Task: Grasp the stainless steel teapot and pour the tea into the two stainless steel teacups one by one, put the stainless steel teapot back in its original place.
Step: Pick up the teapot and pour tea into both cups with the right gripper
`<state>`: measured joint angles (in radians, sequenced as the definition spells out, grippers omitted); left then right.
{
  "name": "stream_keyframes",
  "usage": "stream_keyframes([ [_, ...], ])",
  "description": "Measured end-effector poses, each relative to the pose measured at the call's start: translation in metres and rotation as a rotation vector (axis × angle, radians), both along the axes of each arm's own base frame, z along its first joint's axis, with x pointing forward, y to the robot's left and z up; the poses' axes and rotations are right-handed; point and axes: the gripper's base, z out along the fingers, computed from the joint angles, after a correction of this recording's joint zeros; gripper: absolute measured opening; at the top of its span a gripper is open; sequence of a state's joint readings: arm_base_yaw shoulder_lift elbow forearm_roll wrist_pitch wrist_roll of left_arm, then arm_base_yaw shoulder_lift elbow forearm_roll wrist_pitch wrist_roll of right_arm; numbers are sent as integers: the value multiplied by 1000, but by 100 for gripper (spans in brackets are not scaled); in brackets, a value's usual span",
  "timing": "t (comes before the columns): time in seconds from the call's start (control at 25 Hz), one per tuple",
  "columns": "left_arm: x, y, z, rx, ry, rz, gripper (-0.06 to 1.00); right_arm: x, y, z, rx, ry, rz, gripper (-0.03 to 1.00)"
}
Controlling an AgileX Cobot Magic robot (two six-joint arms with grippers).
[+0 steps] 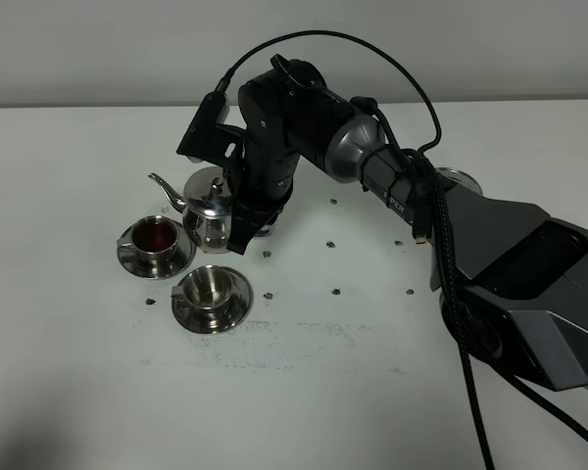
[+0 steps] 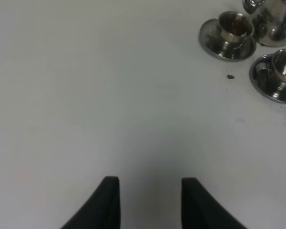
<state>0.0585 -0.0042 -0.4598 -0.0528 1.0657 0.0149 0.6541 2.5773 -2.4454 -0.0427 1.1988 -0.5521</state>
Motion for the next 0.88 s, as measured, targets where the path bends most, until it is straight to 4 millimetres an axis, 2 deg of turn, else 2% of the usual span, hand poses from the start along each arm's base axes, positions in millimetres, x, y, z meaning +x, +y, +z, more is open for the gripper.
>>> stream_keyframes([
  [0.16,0,0,0,-1,0,1,36,-3,-7,32,-13,-46,-10,18],
  [0.4,0,0,0,-1,0,1,36,-22,-16,100,43,-137,-50,18],
  [0.52,0,0,0,-1,0,1,36,-41,-29,110,12,-99,-51,18],
  [0.68,0,0,0,-1,0,1,36,-63,-46,92,-63,13,-58,18],
  [0.88,0,0,0,-1,1,1,36,-82,-59,57,-124,111,-35,18],
])
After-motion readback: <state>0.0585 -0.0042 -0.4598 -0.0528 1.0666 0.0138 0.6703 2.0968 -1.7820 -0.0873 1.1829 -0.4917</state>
